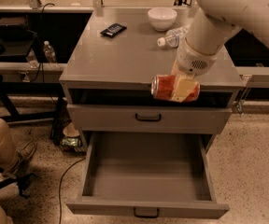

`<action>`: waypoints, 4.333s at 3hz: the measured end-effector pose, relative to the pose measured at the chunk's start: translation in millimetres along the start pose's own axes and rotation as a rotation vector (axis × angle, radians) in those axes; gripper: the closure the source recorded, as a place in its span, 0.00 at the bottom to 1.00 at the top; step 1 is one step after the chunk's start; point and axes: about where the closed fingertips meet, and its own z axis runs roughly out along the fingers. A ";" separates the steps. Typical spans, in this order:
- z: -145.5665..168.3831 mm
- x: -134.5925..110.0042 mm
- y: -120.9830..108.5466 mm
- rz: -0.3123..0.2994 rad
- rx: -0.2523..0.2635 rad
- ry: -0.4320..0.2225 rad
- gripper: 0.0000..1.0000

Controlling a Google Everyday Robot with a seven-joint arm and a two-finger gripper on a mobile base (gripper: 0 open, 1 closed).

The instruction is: Place coke can into middle drawer

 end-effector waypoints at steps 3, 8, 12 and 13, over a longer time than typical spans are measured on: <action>89.4 34.5 81.1 0.172 -0.123 -0.037 1.00; 311.0 57.4 87.4 0.412 -0.059 -0.198 1.00; 374.0 136.1 98.3 0.606 -0.035 -0.158 0.55; 387.6 142.1 93.8 0.633 -0.044 -0.157 0.31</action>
Offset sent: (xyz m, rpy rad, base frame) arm -0.0978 -0.0047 -0.1667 0.1272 0.2224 -0.2095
